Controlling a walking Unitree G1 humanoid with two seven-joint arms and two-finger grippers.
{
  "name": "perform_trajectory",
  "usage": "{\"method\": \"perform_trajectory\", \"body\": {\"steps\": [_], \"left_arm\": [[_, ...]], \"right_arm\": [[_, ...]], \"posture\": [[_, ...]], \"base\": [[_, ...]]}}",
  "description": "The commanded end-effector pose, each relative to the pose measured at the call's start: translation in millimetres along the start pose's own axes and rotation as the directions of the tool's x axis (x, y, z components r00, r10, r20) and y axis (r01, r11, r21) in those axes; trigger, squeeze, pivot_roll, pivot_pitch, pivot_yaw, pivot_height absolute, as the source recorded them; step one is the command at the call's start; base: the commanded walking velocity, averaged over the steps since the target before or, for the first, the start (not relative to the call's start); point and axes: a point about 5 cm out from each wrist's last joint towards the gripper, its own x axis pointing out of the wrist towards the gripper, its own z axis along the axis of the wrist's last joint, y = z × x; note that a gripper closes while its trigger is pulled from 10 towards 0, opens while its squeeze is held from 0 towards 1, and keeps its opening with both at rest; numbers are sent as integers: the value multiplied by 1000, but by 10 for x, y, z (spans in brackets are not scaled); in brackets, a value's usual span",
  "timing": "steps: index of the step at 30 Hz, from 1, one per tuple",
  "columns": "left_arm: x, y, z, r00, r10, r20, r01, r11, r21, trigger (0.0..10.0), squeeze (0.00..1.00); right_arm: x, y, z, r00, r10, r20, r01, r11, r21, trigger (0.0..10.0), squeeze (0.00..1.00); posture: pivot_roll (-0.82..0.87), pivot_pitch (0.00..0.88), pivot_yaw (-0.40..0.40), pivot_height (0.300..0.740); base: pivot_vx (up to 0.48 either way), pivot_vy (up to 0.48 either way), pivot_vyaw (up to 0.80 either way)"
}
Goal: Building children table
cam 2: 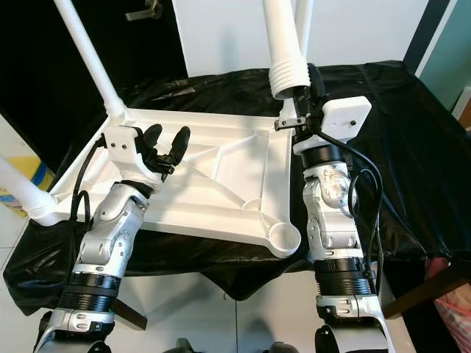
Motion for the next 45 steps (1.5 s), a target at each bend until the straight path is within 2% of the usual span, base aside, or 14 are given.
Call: {"method": "perform_trajectory", "body": {"steps": [1,10,12,14,17,19,20,25,29,30,32,33,40,45], "left_arm": [[19,-25,35,1000,-22,-5,22,1000,4,10000,0],[156,-152,111,992,-126,-23,118,969,-217,10000,0],[156,-152,111,992,-126,-23,118,969,-217,10000,0],[226,-260,182,972,-234,15,221,890,-399,10000,0],[273,-333,231,941,-335,53,318,820,-476,10000,0],[279,-348,240,932,-357,61,340,802,-491,10000,0],[293,-344,248,926,-371,76,351,766,-539,10000,1000],[335,-290,241,912,-399,96,354,646,-676,10000,1000],[350,-280,227,903,-423,70,350,633,-691,10000,1000],[369,-268,217,904,-424,59,340,629,-699,10000,165],[390,-253,209,905,-423,50,330,623,-709,10000,165],[406,-239,208,904,-426,50,324,604,-728,10000,0],[481,-146,277,901,-424,90,328,532,-781,10000,0],[498,-117,299,899,-429,92,336,539,-772,10000,0]], "right_arm": [[15,44,20,1000,29,7,-29,1000,7,10000,0],[-105,149,-115,988,131,-79,-128,991,49,10000,0],[-105,149,-115,988,131,-79,-128,991,49,10000,0],[-192,175,-182,980,162,-119,-155,986,62,10000,0],[-277,179,-237,972,177,-156,-170,984,58,10000,0],[-298,177,-248,970,180,-165,-173,983,56,10000,0],[-336,168,-263,967,182,-178,-175,983,52,10000,0],[-486,175,-305,952,207,-224,-200,978,54,10000,0],[-539,203,-311,945,227,-237,-217,974,70,10000,0],[-564,228,-313,940,242,-242,-229,970,79,10000,0],[-586,255,-316,934,257,-247,-242,966,89,10000,0],[-615,290,-320,927,277,-253,-260,960,100,10000,0],[-754,445,-331,889,363,-281,-333,931,149,10000,0],[-803,492,-333,873,393,-290,-356,918,174,10000,0]], "posture": [[-99,0,36,740],[-98,0,43,740],[-98,0,43,740],[-100,1,46,740],[-116,3,59,740],[-116,3,59,740],[-126,5,69,740],[-149,9,92,740],[-158,8,100,740],[-167,8,109,740],[-168,8,111,740],[-172,6,118,740],[-176,3,126,740],[-176,3,126,740]], "base": [[0,0,0],[0,0,0],[0,0,0],[0,0,0],[0,0,0],[0,0,0],[0,0,0],[0,0,0],[0,0,0],[0,0,0],[0,0,0],[0,0,0],[0,0,0],[0,0,0]]}}
